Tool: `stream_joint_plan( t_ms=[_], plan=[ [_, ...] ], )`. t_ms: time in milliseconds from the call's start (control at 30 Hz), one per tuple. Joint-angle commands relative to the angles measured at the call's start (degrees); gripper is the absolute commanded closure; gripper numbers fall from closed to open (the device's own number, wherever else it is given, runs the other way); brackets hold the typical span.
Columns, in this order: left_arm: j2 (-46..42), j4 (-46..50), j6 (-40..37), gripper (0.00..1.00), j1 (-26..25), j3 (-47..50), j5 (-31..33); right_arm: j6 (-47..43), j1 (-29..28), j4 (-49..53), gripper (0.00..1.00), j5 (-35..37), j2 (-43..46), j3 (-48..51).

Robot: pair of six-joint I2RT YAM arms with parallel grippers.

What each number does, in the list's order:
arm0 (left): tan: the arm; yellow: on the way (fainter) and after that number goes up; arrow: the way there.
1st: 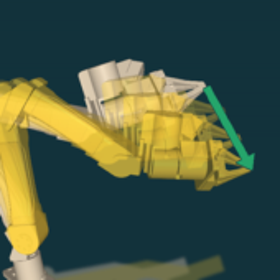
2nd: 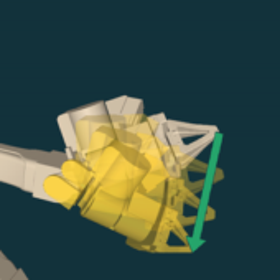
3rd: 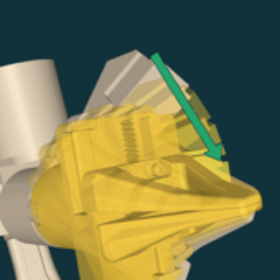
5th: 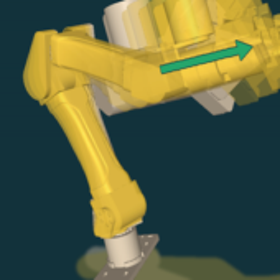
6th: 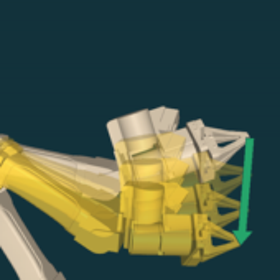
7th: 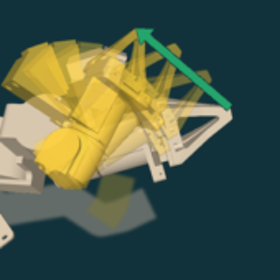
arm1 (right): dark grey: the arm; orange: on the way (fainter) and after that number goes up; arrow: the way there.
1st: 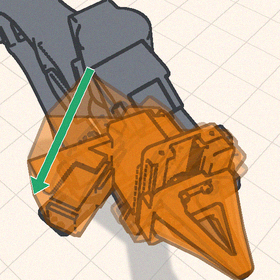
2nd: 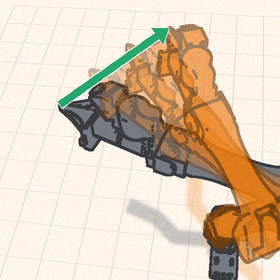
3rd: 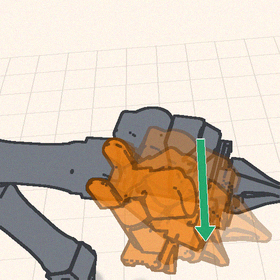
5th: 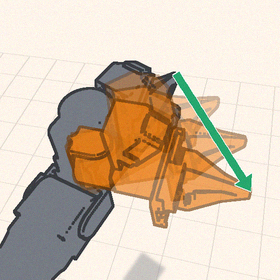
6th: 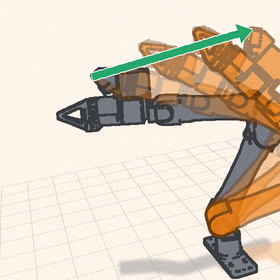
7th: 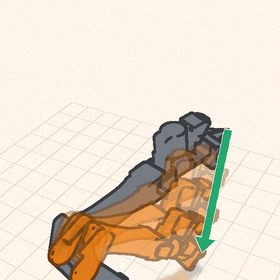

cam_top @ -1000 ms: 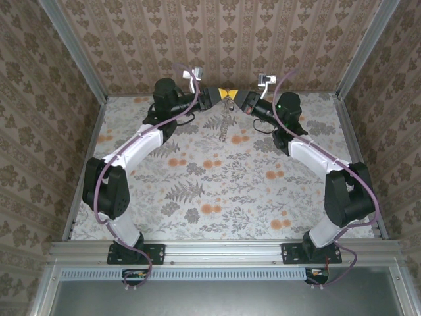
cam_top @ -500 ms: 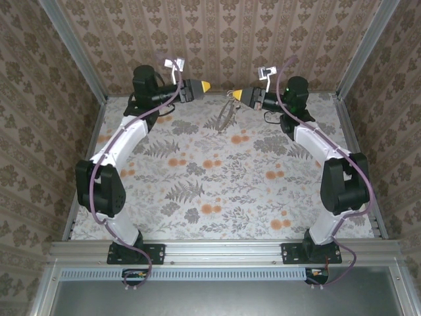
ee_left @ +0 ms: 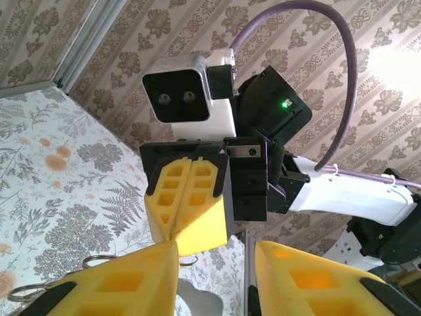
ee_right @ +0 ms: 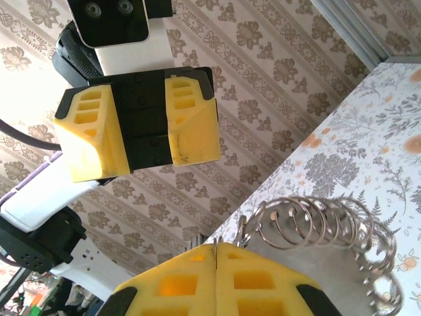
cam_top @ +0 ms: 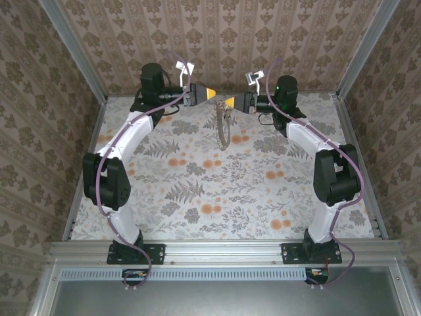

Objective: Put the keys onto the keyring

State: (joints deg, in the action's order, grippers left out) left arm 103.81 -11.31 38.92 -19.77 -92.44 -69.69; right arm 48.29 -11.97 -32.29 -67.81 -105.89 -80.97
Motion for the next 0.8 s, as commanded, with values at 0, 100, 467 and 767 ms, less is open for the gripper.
stream_joint_plan(
  t_ms=[0,100,467,767],
  plan=[
    [0.30,0.77,-2.26,0.64,-0.69,-1.18,-2.62,-0.09,-0.66,-1.37,1.00,-1.69,0.07,-2.29],
    [0.48,1.33,-2.59,0.66,-1.02,-1.47,-2.99,0.00,-1.10,-1.37,1.00,-1.54,0.09,-2.23],
    [1.05,3.90,-4.85,0.67,-1.19,-0.07,-2.34,0.22,-1.49,-1.51,1.00,-0.57,1.59,-1.87],
    [2.00,4.45,-5.60,0.67,-1.48,1.14,-2.04,0.13,-1.66,-1.63,1.00,-0.13,2.23,-1.38]
  ],
)
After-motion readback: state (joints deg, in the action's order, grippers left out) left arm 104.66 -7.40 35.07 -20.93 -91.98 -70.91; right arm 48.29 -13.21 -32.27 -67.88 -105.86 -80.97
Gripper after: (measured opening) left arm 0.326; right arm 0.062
